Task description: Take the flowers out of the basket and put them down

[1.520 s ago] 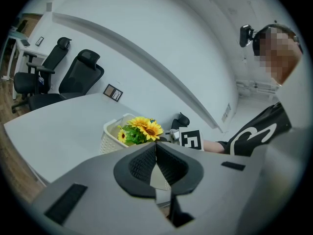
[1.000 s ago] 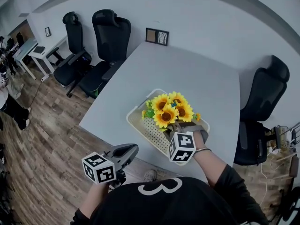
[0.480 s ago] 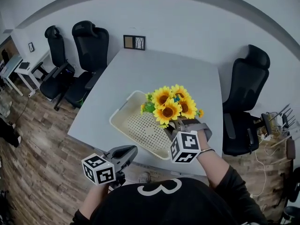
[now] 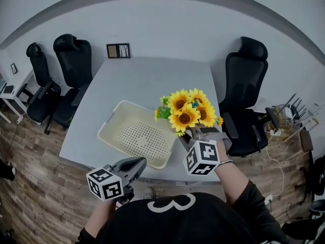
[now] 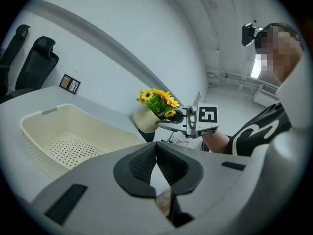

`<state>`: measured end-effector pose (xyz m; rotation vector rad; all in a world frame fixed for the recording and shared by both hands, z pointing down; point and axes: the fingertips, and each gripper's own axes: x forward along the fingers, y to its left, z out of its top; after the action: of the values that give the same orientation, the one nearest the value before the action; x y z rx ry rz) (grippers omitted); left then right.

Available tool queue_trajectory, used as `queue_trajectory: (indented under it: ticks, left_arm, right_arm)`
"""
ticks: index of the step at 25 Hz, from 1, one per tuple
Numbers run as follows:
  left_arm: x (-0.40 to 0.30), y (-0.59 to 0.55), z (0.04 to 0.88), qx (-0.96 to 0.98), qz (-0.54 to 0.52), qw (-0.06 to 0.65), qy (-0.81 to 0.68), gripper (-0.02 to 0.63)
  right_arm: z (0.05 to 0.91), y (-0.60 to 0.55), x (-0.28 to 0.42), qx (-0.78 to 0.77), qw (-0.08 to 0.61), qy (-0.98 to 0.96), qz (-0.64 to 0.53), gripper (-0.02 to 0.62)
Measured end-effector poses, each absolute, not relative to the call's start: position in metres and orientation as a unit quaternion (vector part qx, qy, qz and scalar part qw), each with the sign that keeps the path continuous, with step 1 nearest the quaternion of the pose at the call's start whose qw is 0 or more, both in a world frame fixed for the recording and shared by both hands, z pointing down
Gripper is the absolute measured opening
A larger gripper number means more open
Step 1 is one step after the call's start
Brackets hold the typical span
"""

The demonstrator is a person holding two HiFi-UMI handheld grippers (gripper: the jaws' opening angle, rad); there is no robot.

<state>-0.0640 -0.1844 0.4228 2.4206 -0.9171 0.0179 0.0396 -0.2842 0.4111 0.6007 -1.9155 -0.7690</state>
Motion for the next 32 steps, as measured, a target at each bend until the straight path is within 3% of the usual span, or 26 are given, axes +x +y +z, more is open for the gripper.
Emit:
queue_trajectory:
  ticks: [16, 32]
  left_arm:
    - [0.013, -0.167, 0.427, 0.915, 0.005, 0.276, -0.294, 0.012]
    - [0.032, -0.143, 0.438, 0.906, 0.025, 0.292, -0.304, 0.012]
  right_arm:
    - [0.438, -0.256, 0.148, 0.284, 0.524, -0.761, -0.256, 0.069]
    - [0.537, -0.239, 0.184, 0.24, 0.57, -0.764, -0.186, 0.069]
